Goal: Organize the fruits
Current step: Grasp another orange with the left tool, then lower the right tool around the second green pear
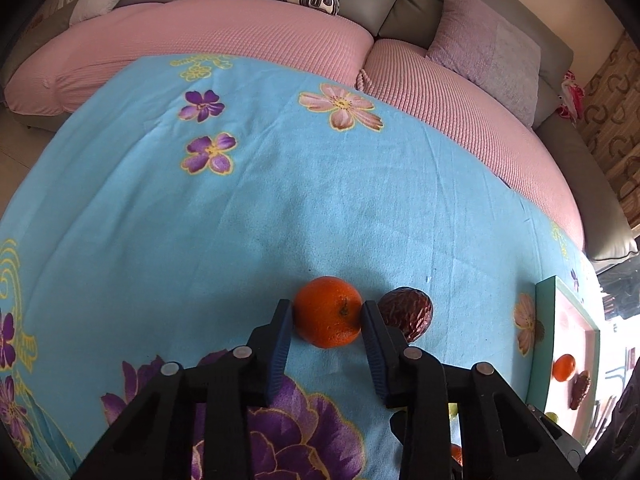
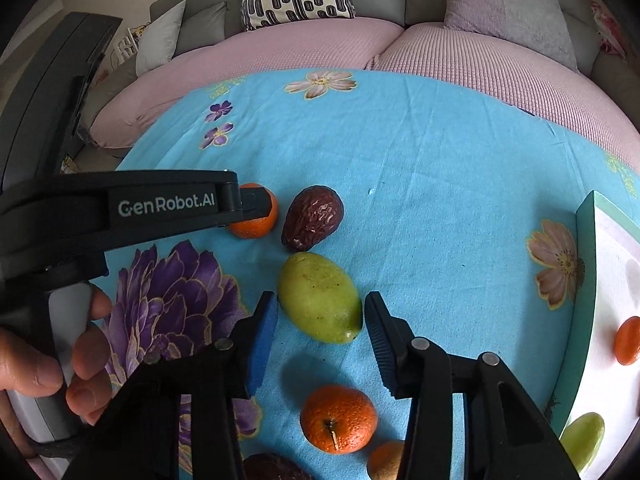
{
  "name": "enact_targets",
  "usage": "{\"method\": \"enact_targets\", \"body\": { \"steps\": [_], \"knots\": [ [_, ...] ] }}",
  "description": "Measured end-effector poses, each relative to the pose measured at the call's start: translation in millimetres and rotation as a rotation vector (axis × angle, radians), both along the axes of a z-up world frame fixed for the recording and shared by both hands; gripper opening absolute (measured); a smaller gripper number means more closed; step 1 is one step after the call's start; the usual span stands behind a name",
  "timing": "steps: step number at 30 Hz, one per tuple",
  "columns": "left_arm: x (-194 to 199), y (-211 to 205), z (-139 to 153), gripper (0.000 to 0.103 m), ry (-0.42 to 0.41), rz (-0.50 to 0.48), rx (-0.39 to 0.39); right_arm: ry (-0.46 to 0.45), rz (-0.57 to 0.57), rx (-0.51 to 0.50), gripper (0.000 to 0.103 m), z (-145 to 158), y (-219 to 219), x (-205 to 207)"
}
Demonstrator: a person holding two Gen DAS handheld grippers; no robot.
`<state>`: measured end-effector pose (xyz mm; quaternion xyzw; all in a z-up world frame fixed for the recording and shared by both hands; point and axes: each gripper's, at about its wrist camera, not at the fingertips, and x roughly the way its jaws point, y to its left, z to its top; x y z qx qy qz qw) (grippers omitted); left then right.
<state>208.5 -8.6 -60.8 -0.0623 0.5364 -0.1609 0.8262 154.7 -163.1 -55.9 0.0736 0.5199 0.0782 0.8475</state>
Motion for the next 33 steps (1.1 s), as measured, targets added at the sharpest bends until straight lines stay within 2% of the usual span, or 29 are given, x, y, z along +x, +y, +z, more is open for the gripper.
{"method": "enact_targets", "body": {
  "steps": [4, 14, 17, 19, 31, 33],
  "knots": [
    [0, 6, 5, 0.036, 0.002, 0.028, -0.006, 0.008, 0.012, -0.012, 0.044, 0, 3, 0],
    [-12, 12, 42, 0.036, -0.082, 0.052, -0.013, -0.005, -0.044, 0.015, 0.042, 17, -15, -11],
    [-16, 11, 50, 0.036, -0.099, 0.047, -0.017, -0.022, -0.063, 0.019, 0.036, 27, -22, -16],
    [-18, 9, 53, 0.036, -0.108, 0.041, -0.016, -0.036, -0.071, 0.018, 0.023, 33, -27, -20],
    [-22, 20, 46, 0.036, -0.078, 0.076, 0.012, -0.014, -0.068, 0.059, 0.023, 31, -39, -24],
    [-22, 21, 46, 0.036, -0.077, 0.078, 0.009, -0.003, -0.059, 0.083, 0.031, 27, -39, -24]
  ]
}}
